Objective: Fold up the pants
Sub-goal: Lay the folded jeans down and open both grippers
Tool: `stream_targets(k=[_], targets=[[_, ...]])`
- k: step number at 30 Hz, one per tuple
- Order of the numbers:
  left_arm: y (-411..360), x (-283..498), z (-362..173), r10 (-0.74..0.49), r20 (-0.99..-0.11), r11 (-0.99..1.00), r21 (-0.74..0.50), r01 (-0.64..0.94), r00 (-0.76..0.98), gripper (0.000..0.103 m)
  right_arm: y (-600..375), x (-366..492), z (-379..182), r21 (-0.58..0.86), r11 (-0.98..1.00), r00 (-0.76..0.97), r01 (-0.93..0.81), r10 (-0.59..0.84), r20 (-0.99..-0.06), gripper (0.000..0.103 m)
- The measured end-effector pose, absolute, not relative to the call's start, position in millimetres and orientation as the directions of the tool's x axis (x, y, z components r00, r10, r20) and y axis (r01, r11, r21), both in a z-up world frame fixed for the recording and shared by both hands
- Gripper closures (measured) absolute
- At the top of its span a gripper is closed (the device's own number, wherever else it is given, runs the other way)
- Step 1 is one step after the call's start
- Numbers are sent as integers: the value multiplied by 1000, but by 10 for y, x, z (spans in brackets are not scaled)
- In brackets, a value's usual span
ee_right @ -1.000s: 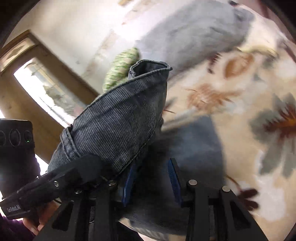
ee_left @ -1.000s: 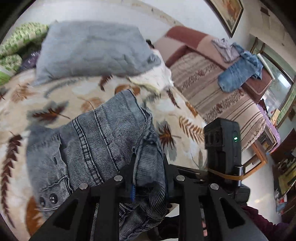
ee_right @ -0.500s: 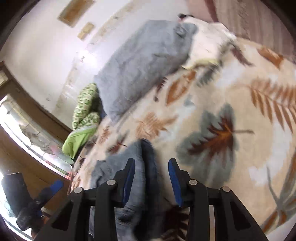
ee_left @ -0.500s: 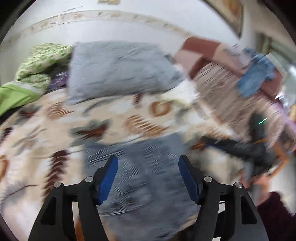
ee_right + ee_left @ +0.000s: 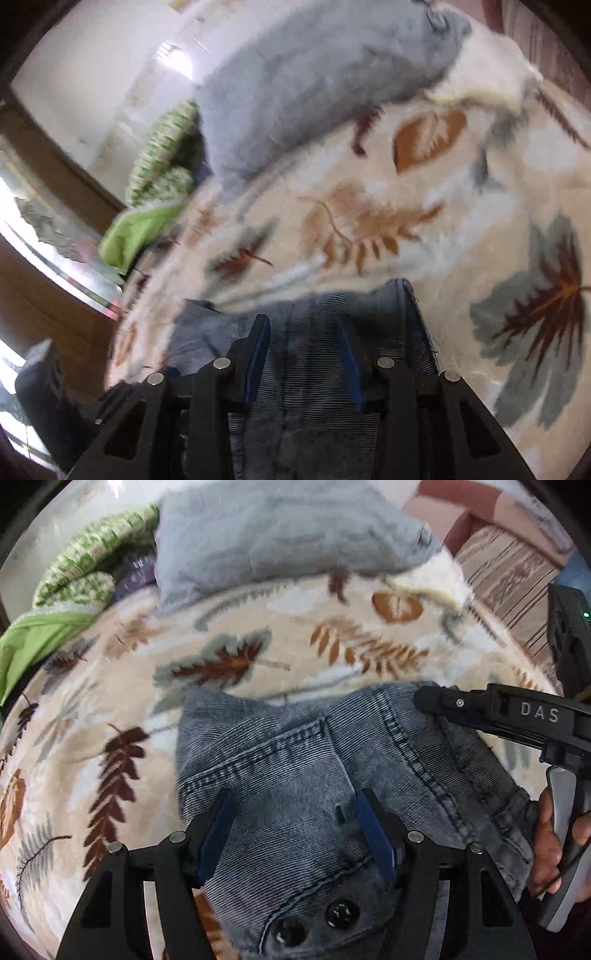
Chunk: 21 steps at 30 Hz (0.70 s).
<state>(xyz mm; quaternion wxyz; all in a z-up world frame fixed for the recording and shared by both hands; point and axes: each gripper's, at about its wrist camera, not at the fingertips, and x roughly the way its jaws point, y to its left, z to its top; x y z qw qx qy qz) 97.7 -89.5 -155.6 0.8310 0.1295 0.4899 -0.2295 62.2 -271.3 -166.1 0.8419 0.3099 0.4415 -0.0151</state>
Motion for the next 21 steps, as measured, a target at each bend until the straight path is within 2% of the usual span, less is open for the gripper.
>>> stream_targets(k=[5,12,16,19,21], targets=[[-879,1077,-1566,-276,-886,865,-59,499,373,30,-2860,648,-1818,585,749,614,312,311,-726,56],[-487,631,-1319,-315,-843,874,-80,478,435,30,-2800,248,-1420,568,789,641,235,313,-701,54],[-366,257,-1291,-329,-832,856,-63,513,446,30,-2527,-152,-1231,426,890,625,164,240,-743,54],[-393,81,-1453,-282,-847,847,1,532,450,30,-2326,-274,-1281,318,940,583,126,189,-790,54],[-401,89,-1607,-278,-855,850,-7,526,438,29,-2201,-303,-1389,223,969,547,107,130,-827,53]])
